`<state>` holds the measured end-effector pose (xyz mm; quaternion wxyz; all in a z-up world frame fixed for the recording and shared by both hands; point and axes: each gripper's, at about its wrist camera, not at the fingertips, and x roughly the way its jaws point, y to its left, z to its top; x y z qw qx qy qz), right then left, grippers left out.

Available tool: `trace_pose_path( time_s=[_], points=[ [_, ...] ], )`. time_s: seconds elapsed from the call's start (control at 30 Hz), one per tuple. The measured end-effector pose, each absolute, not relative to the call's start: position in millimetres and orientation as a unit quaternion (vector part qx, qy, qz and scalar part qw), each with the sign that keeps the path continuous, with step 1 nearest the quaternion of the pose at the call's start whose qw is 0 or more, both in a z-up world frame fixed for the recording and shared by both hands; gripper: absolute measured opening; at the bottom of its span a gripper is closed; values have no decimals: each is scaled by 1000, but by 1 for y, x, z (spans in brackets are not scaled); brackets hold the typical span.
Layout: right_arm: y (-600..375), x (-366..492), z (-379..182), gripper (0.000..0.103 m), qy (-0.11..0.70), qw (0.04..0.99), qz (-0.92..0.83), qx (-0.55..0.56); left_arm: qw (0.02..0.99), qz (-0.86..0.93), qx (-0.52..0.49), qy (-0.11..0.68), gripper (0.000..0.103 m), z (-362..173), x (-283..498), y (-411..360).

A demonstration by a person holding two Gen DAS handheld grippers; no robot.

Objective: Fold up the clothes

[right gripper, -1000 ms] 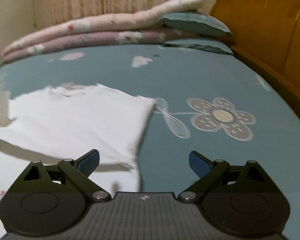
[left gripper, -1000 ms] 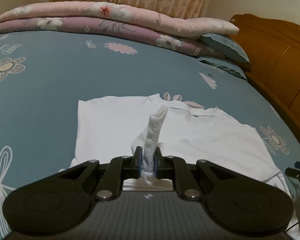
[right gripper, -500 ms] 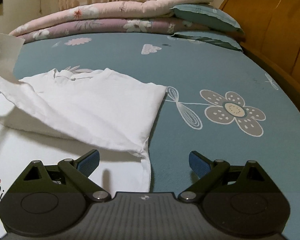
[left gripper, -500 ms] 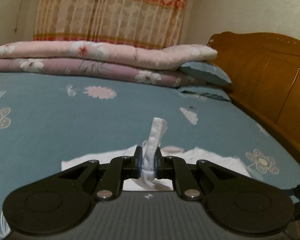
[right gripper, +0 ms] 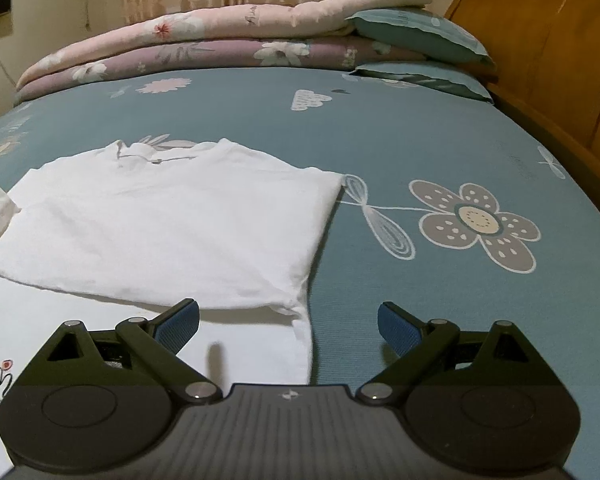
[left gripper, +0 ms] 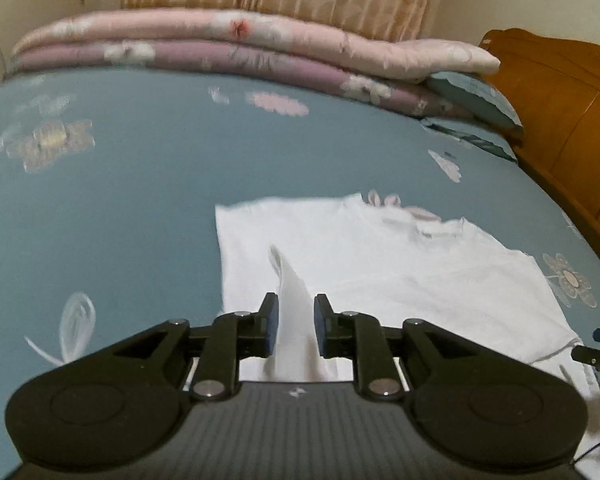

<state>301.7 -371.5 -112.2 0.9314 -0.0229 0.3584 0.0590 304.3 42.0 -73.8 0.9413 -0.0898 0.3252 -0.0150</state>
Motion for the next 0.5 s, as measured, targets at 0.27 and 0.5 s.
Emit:
trace_pose_path(
  time_s=[0.27, 0.5],
  points=[
    [-370, 293, -101, 98, 331, 938, 103, -14, 943, -126, -18, 308, 47, -58, 351, 1],
    [-371, 291, -97, 98, 319, 941, 117, -7, 896, -219, 49, 385, 46, -111, 418, -47]
  ],
)
